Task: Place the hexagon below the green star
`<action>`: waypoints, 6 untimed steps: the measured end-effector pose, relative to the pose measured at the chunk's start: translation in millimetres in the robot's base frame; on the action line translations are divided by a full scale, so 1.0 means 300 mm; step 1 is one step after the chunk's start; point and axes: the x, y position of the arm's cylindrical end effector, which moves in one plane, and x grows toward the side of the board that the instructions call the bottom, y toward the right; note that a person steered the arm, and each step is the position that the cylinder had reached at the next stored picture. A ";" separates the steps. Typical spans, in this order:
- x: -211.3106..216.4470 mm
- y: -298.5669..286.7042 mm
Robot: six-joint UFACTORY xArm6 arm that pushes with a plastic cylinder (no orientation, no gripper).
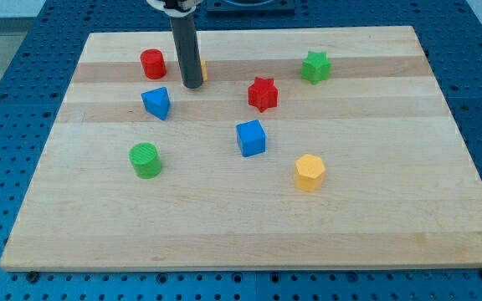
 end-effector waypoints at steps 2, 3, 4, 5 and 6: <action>0.114 0.000; 0.249 0.000; 0.402 0.000; 0.604 0.000; 0.790 0.104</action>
